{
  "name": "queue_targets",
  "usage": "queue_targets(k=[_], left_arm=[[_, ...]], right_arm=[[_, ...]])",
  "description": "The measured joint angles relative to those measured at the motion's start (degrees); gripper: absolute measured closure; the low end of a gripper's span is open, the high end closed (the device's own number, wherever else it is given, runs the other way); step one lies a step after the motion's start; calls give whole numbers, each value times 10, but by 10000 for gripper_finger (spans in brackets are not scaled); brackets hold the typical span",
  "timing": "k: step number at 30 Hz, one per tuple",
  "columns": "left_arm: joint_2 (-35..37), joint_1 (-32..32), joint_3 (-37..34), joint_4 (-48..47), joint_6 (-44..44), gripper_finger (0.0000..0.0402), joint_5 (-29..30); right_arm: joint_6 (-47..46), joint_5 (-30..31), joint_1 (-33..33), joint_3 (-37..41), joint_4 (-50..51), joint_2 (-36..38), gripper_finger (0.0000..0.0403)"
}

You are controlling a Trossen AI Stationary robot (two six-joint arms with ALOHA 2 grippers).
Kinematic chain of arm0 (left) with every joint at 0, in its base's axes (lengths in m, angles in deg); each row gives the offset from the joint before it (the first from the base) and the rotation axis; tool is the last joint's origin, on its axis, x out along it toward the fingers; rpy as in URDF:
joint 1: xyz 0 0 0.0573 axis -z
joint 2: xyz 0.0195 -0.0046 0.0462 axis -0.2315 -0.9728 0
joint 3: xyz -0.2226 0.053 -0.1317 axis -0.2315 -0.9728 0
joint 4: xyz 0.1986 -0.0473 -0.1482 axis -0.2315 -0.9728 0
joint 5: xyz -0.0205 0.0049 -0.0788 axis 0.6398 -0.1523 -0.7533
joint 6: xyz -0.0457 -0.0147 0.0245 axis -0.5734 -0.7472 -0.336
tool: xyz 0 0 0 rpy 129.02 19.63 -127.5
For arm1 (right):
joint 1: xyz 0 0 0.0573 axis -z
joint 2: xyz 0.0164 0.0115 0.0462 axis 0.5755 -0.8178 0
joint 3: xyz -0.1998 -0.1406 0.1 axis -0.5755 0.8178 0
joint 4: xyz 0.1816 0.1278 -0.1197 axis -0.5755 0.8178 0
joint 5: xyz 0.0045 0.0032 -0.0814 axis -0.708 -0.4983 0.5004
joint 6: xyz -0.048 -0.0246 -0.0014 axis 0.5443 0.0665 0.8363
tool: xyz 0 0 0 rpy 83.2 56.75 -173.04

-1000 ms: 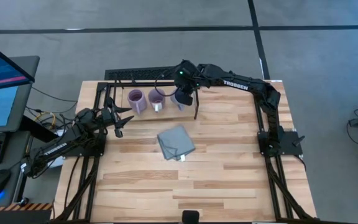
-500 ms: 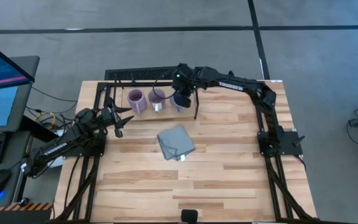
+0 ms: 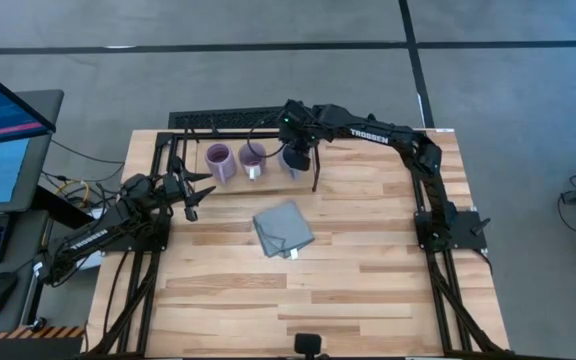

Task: Stack small to large cups/mugs on shelf
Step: Put the blue mug on the shelf

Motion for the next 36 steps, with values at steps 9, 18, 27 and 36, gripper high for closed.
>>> queue_targets(k=[9, 18, 27, 36], left_arm=[[0, 0, 0, 0, 0, 240, 0], [0, 0, 0, 0, -5, 240, 0], [0, 0, 0, 0, -5, 240, 0], [0, 0, 0, 0, -5, 240, 0]], right_arm=[[-18, -20, -2, -9, 40, 0, 378], [-31, -22, -2, -10, 40, 0, 352], [-31, -37, -2, -10, 41, 0, 310], [-20, -37, -2, -10, 22, 0, 306]])
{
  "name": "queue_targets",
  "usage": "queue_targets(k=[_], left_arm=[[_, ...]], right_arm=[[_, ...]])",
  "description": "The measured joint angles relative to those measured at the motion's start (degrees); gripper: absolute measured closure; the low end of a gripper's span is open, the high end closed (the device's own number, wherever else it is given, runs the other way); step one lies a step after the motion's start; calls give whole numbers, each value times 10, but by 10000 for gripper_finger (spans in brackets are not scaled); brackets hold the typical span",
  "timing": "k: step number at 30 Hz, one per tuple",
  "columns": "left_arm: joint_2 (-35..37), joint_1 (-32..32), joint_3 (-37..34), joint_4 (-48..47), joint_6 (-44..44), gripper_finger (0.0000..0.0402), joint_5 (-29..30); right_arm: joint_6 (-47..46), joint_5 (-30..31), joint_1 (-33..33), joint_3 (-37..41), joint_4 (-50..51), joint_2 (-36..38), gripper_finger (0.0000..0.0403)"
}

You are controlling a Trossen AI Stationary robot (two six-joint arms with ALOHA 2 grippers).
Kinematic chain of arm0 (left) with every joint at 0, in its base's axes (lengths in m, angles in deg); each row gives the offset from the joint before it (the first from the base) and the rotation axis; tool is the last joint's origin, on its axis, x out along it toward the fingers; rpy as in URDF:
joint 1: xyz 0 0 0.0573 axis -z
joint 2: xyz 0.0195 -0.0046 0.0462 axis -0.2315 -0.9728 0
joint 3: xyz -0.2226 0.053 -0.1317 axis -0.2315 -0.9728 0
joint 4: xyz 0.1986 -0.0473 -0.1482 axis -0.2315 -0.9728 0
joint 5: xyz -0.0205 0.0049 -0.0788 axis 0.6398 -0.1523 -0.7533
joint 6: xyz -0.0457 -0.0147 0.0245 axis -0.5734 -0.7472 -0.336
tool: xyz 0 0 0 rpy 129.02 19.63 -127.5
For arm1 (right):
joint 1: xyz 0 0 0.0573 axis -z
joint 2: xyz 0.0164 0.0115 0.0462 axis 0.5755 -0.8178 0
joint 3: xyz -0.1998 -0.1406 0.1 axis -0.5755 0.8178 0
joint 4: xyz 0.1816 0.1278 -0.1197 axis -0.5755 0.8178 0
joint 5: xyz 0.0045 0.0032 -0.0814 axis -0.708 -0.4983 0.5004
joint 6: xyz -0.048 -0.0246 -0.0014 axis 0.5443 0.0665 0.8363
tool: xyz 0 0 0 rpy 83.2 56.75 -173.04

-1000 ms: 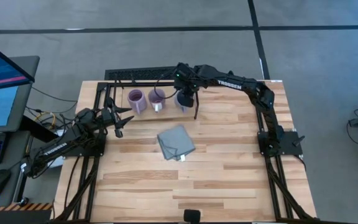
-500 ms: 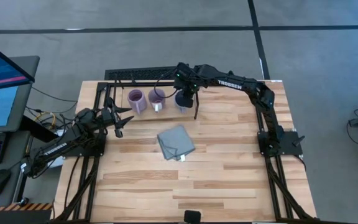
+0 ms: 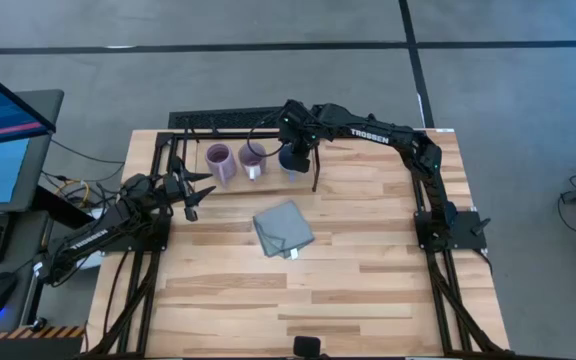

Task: Stack small to large cups/mugs on shelf
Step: Put the blue mug on the shelf

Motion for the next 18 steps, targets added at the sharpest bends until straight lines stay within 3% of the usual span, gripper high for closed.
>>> queue_targets(k=[18], left_arm=[[0, 0, 0, 0, 0, 240, 0]], right_arm=[[4, 2, 0, 0, -2, 0, 305]])
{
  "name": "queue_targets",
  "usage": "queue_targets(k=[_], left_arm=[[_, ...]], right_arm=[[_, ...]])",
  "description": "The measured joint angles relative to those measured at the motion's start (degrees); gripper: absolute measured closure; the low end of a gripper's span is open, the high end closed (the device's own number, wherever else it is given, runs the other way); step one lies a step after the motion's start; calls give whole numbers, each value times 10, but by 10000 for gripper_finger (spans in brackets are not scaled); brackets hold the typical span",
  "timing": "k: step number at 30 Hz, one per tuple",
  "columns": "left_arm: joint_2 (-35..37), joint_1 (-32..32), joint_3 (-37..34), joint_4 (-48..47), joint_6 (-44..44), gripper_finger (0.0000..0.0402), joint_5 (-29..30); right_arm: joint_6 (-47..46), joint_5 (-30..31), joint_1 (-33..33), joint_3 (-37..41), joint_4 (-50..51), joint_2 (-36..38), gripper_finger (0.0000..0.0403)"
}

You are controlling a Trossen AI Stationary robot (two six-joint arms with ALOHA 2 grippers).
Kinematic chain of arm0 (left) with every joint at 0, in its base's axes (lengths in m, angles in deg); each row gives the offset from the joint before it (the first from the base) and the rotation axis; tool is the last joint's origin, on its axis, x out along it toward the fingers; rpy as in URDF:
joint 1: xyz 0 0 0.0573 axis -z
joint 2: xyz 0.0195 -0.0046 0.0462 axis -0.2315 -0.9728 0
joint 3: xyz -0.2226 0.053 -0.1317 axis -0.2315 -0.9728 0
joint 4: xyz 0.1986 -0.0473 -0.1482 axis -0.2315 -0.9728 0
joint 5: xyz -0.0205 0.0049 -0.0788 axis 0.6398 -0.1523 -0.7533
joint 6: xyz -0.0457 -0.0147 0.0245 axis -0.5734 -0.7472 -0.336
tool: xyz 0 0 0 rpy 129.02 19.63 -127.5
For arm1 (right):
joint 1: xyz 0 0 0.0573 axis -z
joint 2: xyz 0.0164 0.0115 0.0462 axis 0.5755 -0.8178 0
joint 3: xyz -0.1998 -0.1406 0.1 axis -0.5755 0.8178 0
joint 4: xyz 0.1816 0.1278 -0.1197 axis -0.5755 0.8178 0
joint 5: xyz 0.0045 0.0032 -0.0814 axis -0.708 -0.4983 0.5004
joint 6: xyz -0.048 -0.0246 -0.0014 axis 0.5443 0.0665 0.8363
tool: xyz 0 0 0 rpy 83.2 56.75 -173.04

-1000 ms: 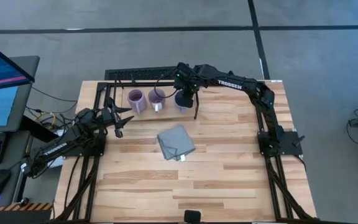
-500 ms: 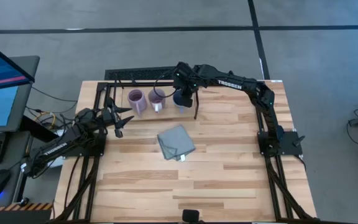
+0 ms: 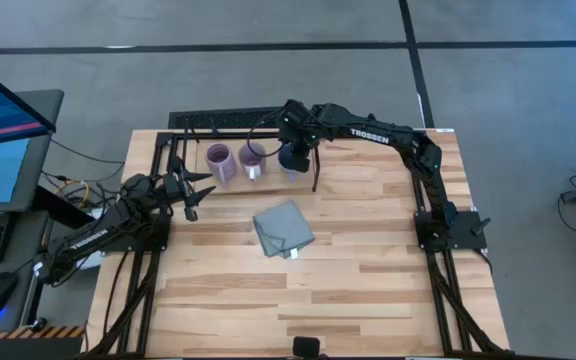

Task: Stack small to large cups/mugs on shelf
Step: Put the blue mug on the shelf

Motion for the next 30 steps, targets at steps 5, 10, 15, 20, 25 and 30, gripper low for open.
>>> queue_targets(k=[5, 10, 15, 20, 25, 30], left_arm=[[0, 0, 0, 0, 0, 240, 0], [0, 0, 0, 0, 0, 240, 0], [0, 0, 0, 0, 0, 240, 0], [0, 0, 0, 0, 0, 240, 1], [0, 0, 0, 0, 0, 240, 1], [0, 0, 0, 0, 0, 240, 1]], right_arm=[[0, 0, 0, 0, -1, 0, 305], [0, 0, 0, 0, -3, 0, 305], [0, 0, 0, 0, -8, 0, 305], [0, -1, 0, 0, -10, 0, 305], [0, 0, 0, 0, -10, 0, 305], [-3, -1, 0, 0, -10, 0, 299]])
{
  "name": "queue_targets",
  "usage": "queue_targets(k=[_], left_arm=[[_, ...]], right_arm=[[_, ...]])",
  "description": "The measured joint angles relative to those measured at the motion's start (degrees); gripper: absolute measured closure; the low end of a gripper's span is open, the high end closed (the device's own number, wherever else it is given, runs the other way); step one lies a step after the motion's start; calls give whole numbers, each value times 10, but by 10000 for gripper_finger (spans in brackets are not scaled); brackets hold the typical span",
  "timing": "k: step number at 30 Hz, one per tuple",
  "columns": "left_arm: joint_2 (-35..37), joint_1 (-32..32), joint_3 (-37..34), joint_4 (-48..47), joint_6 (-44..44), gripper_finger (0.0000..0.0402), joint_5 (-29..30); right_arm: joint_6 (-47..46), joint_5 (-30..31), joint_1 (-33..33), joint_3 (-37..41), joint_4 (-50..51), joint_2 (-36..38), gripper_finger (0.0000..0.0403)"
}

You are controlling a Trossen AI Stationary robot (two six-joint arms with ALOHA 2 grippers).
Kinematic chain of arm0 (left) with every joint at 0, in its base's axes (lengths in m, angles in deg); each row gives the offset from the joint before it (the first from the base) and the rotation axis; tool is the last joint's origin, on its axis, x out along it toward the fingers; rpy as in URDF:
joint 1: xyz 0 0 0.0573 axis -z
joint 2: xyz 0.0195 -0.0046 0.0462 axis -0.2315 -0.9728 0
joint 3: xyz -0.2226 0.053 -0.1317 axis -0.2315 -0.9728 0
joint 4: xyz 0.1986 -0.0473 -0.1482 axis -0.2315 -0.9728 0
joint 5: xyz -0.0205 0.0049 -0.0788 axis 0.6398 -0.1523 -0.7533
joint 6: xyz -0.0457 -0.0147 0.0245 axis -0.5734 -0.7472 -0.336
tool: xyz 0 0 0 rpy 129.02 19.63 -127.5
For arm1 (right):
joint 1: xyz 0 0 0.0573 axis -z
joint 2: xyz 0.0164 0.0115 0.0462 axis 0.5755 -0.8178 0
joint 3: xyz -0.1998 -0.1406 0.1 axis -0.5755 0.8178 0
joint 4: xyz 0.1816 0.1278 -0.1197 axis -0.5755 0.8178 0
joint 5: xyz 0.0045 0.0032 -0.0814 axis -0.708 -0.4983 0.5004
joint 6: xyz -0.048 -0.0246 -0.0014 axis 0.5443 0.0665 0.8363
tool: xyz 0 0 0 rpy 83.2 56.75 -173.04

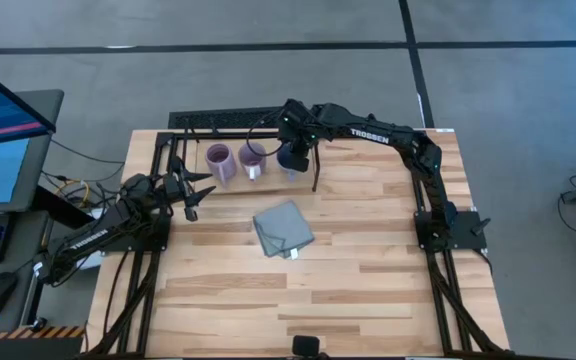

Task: Stack small to large cups/mugs on shelf
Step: Put the blue mug on the shelf

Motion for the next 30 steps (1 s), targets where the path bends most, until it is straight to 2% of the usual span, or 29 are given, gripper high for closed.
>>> queue_targets(k=[17, 30], left_arm=[[0, 0, 0, 0, 4, 240, 0], [0, 0, 0, 0, 4, 240, 0]], right_arm=[[0, 0, 0, 0, -10, 0, 212], [-1, 3, 1, 0, -10, 0, 188]])
